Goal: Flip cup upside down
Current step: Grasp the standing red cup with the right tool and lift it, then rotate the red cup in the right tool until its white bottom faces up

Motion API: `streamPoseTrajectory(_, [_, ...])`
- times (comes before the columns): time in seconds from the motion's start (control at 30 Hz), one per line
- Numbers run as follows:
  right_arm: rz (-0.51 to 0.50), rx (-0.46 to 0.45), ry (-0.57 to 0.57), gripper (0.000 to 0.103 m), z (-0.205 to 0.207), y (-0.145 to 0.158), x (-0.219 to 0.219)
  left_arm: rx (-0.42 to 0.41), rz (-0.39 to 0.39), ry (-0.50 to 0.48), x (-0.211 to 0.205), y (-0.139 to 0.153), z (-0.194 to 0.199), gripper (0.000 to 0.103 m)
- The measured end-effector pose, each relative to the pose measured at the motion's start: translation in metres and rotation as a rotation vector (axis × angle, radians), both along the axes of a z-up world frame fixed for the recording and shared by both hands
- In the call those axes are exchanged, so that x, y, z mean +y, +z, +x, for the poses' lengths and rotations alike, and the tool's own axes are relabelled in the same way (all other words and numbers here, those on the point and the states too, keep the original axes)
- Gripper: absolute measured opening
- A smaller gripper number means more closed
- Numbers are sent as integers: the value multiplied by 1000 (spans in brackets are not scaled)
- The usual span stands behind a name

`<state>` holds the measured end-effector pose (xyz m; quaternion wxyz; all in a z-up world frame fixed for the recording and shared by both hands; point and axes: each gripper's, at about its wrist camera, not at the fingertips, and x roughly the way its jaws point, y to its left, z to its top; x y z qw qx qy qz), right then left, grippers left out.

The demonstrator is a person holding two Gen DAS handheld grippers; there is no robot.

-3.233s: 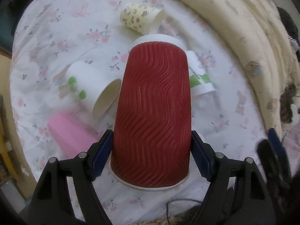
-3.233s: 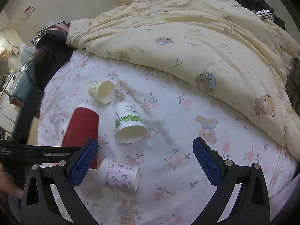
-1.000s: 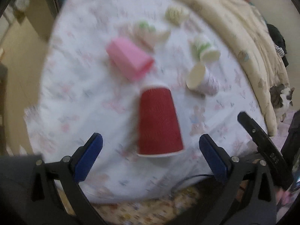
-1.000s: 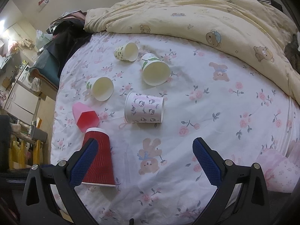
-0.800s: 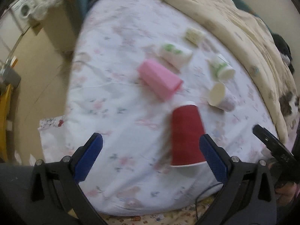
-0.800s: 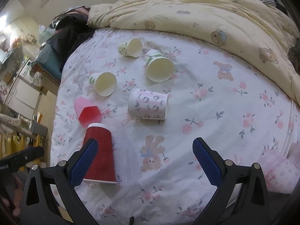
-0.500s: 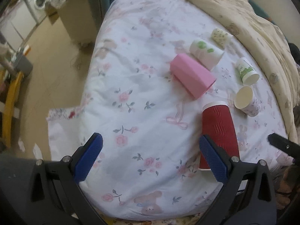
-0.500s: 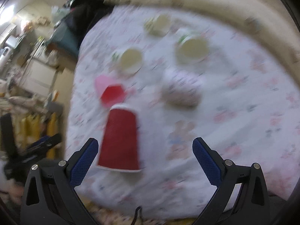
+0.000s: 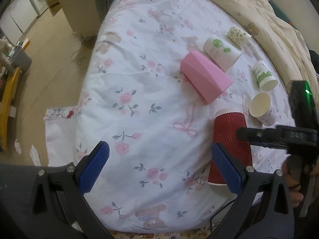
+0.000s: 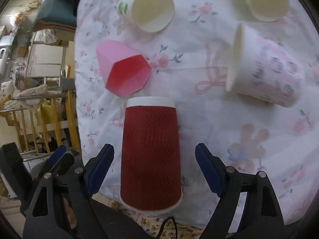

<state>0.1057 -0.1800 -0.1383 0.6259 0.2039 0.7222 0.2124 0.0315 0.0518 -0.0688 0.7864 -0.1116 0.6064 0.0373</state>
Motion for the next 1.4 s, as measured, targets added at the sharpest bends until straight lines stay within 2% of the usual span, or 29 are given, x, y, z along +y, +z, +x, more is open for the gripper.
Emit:
streamPoseTrajectory(0.2, [-25,57,27,83,16,-22,19,23,-10,-3,-1,-6,2,101])
streamPoseTrajectory(0.4, [-26,85,45,71,21,-34,25,18,-3,3,-1,-6,3,101])
streamPoseTrajectory(0.63, [-44,44,60,70,18,-25,24,-5,-1,-9,-1,-2,2,101])
streamPoseTrajectory(0.77, [-40,-16,58,70,13,0,16,-20,-11,-15,-2,2,0,101])
streamPoseTrajectory(0.83, [-31,-62,51,70,9,19,10,-24,-51,-14,-1,3,0,101])
streamPoseTrajectory(0.97, [24,-238,41,70,-13,75,-5,-29,-73,-4,0,3,-2,101])
streamPoseTrajectory(1.1, [64,-344,4,70,-37,105,-19,-53,-78,-20,-4,7,-3,101])
streamPoseTrajectory(1.23, [68,-461,-30,70,-56,119,-29,-93,-91,-61,-13,15,-6,101])
streamPoseTrajectory(1.33, [119,-505,-74,70,-63,117,-37,-108,-127,-106,-22,18,-8,101])
streamPoseTrajectory(1.4, [150,-526,-103,70,-63,113,-39,-122,-122,-133,-28,21,-10,101])
